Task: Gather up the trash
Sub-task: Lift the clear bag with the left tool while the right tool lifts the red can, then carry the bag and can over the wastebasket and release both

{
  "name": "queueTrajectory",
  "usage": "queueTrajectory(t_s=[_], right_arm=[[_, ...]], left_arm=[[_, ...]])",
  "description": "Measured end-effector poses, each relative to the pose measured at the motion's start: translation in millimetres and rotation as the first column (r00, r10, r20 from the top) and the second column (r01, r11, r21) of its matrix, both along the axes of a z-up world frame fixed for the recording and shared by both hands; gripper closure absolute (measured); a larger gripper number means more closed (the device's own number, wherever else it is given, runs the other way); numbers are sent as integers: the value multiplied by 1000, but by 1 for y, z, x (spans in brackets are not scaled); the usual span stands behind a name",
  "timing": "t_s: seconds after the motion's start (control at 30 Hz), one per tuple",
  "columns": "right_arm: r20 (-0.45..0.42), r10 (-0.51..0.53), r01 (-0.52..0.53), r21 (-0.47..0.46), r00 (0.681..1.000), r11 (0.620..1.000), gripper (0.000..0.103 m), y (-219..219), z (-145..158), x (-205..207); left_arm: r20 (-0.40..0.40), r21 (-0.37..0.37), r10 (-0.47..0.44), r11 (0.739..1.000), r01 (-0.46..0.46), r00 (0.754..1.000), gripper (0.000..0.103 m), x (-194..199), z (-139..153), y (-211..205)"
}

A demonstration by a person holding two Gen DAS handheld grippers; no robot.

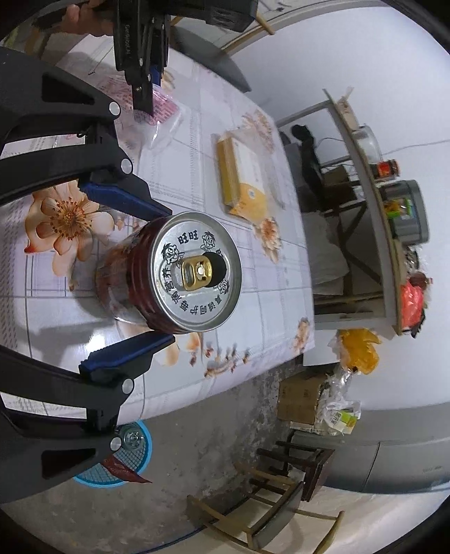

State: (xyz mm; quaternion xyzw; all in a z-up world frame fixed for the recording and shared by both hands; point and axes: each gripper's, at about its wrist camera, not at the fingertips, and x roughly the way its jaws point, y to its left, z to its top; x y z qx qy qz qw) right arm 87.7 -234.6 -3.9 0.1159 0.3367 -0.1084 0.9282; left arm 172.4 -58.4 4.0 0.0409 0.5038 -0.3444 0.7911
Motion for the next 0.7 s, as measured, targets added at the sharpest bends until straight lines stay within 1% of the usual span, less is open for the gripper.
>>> queueTrajectory(t_s=[0.13,0.17,0.23,0.33,0.37,0.4,0.43,0.5,0.53,0.6,0.67,0.7], right_arm=[[65,-82,80,30,995,996,40,-29,15,-26],[79,-109,107,31,991,994,40,-37,18,-34],[106,-179,176,35,978,984,40,-58,25,-56],[131,-299,296,42,945,954,40,-90,30,-91],[130,-343,340,47,930,939,40,-103,29,-103],[122,-400,394,66,908,917,40,-119,25,-119],[114,-435,427,87,893,900,39,-129,21,-129],[91,-508,493,148,857,858,39,-154,8,-153],[67,-549,531,180,833,828,39,-168,-3,-166],[8,-609,592,222,793,774,39,-191,-26,-185],[-44,-638,625,269,768,733,39,-208,-47,-195],[-71,-647,636,296,759,713,39,-217,-58,-199]], left_arm=[[40,-23,-62,998,63,997,77,-3,22,-31],[52,-33,-89,995,91,995,77,-5,29,-45],[66,-45,-129,990,132,989,77,-9,39,-66],[100,-68,-219,972,226,971,77,-22,57,-108],[113,-74,-264,959,273,958,77,-29,64,-128],[119,-77,-295,949,305,948,77,-35,68,-143],[121,-83,-335,935,346,934,77,-41,72,-160],[114,-89,-394,910,404,912,77,-54,73,-189],[108,-88,-422,898,432,900,77,-60,72,-205],[74,-75,-480,871,485,874,77,-72,61,-240],[3,-77,-523,850,521,852,77,-80,43,-273],[-30,-74,-534,844,531,845,77,-82,33,-288]])
